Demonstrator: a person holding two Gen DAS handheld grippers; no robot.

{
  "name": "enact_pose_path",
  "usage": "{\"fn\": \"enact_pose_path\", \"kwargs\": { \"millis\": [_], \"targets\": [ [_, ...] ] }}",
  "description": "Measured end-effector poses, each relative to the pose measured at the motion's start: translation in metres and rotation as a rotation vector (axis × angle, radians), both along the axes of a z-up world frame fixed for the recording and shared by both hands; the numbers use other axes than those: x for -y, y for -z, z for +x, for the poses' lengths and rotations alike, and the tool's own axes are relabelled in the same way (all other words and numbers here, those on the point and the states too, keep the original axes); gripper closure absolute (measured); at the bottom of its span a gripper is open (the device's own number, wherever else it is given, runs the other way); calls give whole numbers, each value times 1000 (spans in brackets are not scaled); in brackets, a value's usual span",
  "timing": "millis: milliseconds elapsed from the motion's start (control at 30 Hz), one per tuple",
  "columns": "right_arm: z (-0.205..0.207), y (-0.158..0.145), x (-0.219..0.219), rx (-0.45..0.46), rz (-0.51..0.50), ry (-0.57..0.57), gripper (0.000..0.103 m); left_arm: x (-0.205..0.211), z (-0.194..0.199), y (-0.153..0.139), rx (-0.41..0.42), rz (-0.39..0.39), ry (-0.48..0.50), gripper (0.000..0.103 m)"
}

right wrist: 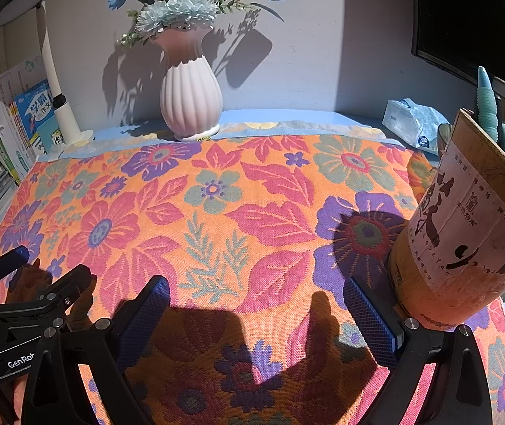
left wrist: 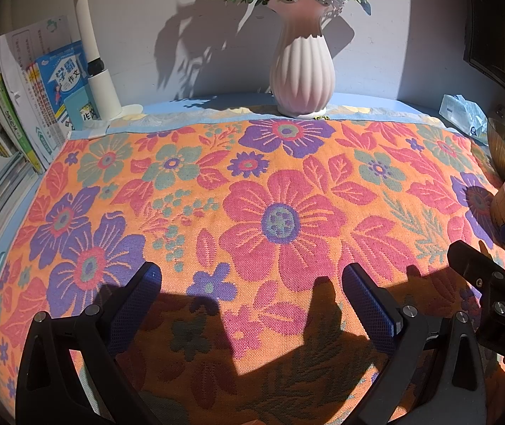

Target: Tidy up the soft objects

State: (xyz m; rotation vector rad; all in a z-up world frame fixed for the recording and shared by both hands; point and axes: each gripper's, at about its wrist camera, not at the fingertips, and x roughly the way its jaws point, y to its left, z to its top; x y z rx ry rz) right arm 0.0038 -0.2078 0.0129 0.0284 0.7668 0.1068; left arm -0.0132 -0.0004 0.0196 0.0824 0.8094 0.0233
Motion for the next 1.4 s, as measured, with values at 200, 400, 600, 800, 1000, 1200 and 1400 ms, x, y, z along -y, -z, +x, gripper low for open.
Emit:
{"fn": "enact_pose_path", "kwargs": {
  "millis": [200,400,600,800,1000,1200,1400],
  "targets": [
    [0,0,0,0,0,0,5,0,-1,0,5,2,-4,1],
    [0,0,0,-1,-1,-1,5,-1,0,0,4,1,-3,1],
    [1,3,0,-5,-5,1,5,-1,0,0,1,1,-4,1],
    [1,3,0,-5,-3,0,5,-2,2,2,-7,8,-2,1],
    [1,2,0,-5,-2,0,5,-1,3,3,-14,19,0,1],
    [0,1,-1,-6,-2,2,5,-2,4,3,-17,20,2,1],
    [-1,1,-1,-7,-2,4,5,-2,4,3,-18,20,1,1]
  ]
}}
